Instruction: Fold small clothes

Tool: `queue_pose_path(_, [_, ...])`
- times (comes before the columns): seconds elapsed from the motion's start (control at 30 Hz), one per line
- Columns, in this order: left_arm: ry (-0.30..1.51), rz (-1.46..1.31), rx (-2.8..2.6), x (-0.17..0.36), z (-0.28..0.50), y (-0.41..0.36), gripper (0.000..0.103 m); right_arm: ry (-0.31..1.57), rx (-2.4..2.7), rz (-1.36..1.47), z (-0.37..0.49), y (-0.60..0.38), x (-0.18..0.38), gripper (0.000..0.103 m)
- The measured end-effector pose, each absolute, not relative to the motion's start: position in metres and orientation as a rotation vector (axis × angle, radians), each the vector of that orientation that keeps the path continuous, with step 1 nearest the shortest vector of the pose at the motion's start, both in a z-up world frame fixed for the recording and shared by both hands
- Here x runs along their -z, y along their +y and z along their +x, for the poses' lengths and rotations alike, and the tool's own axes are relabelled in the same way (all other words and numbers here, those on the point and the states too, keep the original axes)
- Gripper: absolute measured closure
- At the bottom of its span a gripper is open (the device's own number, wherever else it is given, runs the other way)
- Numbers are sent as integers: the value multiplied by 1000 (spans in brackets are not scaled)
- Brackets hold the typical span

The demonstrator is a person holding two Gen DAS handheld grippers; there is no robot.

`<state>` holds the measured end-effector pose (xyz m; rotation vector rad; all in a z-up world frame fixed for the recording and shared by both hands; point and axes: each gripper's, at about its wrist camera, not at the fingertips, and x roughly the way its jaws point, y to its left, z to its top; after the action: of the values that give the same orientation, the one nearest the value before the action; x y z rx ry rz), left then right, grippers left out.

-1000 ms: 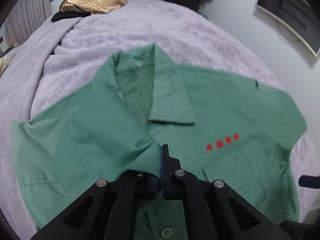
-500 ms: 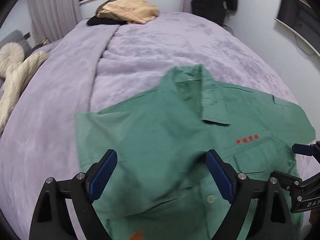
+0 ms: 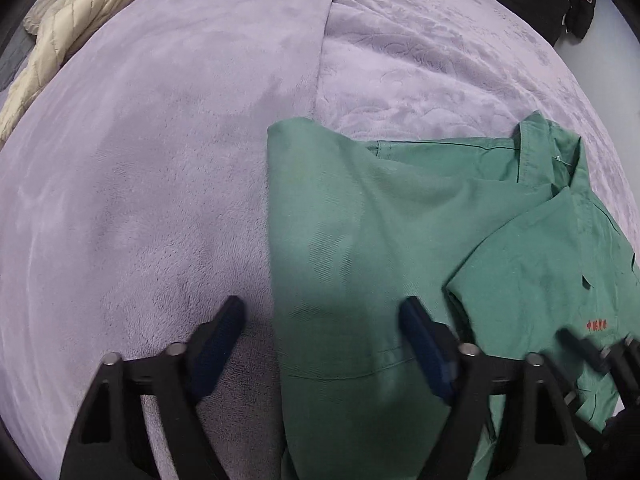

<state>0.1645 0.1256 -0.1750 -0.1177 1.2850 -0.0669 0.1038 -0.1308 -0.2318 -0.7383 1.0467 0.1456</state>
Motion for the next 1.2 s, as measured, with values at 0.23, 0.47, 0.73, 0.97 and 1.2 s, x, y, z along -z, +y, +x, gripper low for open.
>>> queue_pose_path(0.23, [1294,-132,112,178,163,137,69,1038,51,224,127,-261,175,100])
queue_pose_path(0.47, [1301,-106,125,170,169,134,68,1136,-172,65,117,-200,184,37])
queue_pose_path(0.73, [1302,-115,133,176,170,138,68,1159,-39,-259,142,-92,246,29])
queue_pose_path(0.97, [1273,-84,155,172,167,142,68,1047,74,-126,144,-157,197,82])
queue_pose_path(1.2, [1274,-77,158,173,170,145,68,970,162,560,128,-338,179,82])
